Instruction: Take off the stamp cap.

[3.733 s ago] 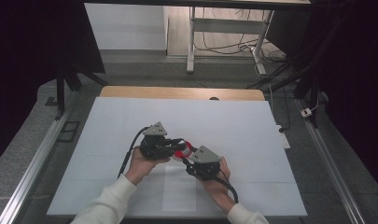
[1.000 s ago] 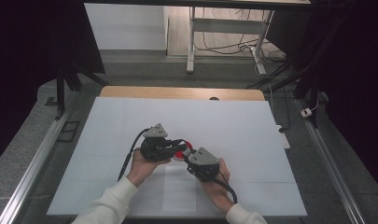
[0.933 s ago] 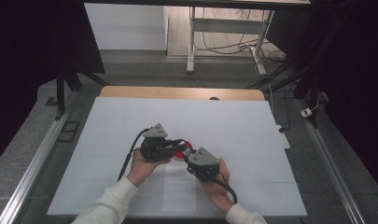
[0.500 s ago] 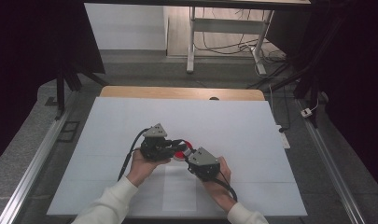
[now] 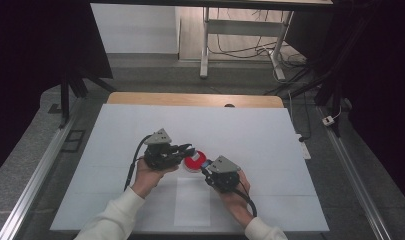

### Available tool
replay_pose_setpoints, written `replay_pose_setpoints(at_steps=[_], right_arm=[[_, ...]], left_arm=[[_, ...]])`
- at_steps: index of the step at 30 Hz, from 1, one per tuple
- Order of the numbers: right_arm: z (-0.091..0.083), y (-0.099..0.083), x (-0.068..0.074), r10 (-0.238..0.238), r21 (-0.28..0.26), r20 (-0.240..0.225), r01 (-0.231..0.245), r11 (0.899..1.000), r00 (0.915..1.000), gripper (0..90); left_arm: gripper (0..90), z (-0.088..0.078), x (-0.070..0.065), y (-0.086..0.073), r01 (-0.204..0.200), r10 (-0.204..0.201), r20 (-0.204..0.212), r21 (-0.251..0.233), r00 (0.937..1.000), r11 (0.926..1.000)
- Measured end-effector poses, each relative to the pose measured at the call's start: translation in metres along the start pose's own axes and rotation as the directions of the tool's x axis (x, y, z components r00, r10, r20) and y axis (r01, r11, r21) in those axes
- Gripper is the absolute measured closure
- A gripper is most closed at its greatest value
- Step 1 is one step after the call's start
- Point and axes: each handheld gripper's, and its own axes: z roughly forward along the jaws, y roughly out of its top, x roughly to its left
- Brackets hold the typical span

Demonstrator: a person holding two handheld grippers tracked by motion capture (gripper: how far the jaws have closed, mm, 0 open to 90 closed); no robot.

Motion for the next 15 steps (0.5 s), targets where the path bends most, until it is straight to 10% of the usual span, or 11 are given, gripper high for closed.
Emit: replay_pose_setpoints(at_steps=[15], right_arm=[[-0.0051,-0.0036,-0.0067,0.014,-0.03,-0.01,-0.015,0.999,0.9998,65.9]], left_arm=[[75.5,0.0042,-0.0009,-0.0015,-0.009,0.009,0.013,0.021,0.9999,0.9997]])
